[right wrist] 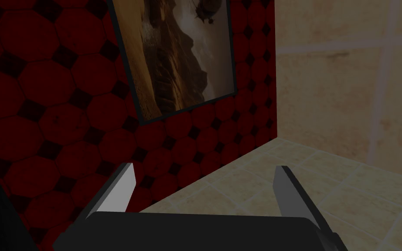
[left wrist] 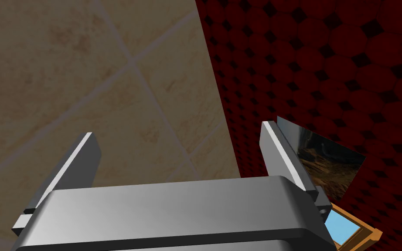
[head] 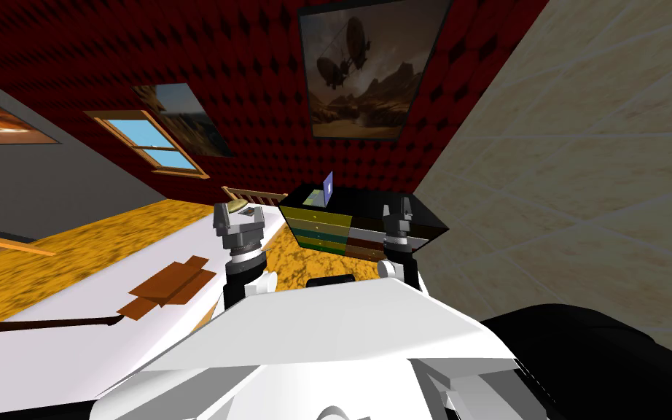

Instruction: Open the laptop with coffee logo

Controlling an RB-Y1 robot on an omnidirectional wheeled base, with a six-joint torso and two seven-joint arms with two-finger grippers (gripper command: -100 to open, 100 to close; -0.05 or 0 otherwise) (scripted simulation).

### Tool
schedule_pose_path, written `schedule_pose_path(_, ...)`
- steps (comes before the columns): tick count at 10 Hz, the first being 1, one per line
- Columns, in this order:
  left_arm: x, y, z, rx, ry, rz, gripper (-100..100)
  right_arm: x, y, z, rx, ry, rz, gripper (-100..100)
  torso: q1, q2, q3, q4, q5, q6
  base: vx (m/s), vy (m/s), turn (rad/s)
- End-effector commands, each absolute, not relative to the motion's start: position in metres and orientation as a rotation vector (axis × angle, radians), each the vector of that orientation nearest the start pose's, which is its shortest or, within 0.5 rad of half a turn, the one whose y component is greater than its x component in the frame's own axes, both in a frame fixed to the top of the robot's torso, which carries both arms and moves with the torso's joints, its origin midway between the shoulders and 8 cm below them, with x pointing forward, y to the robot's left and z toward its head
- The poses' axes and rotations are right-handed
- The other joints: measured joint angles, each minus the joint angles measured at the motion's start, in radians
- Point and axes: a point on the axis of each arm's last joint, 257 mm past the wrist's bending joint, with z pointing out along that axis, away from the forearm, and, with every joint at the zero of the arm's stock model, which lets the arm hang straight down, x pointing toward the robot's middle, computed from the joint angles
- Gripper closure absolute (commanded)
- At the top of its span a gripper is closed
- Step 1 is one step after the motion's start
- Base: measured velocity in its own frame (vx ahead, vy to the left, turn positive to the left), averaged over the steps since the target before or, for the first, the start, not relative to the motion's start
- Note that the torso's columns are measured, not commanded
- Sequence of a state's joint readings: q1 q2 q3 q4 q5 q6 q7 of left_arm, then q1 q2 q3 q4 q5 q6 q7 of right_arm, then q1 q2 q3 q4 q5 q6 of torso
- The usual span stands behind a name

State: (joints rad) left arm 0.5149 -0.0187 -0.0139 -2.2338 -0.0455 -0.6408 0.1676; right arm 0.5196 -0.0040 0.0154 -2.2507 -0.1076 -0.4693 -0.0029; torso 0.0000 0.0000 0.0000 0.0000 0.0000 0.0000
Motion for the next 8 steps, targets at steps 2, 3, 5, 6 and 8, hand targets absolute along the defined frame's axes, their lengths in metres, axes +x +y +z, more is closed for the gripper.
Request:
schedule_pose_path(2, 0.3285, 0.2689, 0.025, -0.635, 0.529, -1.461, 0, 0.3517, -0.2909, -0.0015, 0.79, 0.599, 1.361, 0, 0.0, 0.104, -0.209, 0.105, 0.0, 0.0, 0.0, 0.0, 0.0)
schedule_pose_path(3, 0.3285, 0.2689, 0.025, -0.635, 0.529, -1.461, 0, 0.3517, -0.2909, -0.0014, 0.79, 0.599, 1.361, 0, 0.0, 0.175, -0.351, 0.176, 0.0, 0.0, 0.0, 0.0, 0.0)
schedule_pose_path(5, 0.3285, 0.2689, 0.0251, -0.634, 0.529, -1.461, 0, 0.3516, -0.2909, -0.0014, 0.79, 0.599, 1.361, 0, 0.0, 0.322, -0.644, 0.322, 0.0, 0.0, 0.0, 0.0, 0.0)
schedule_pose_path(6, 0.3285, 0.2689, 0.0251, -0.634, 0.529, -1.461, 0, 0.3516, -0.2909, -0.0014, 0.79, 0.599, 1.361, 0, 0.0, 0.396, -0.792, 0.396, 0.0, 0.0, 0.0, 0.0, 0.0)
schedule_pose_path(8, 0.3285, 0.2689, 0.0251, -0.634, 0.529, -1.461, 0, 0.3516, -0.2909, -0.0013, 0.79, 0.598, 1.361, 0, 0.0, 0.544, -1.087, 0.544, 0.0, 0.0, 0.0, 0.0, 0.0)
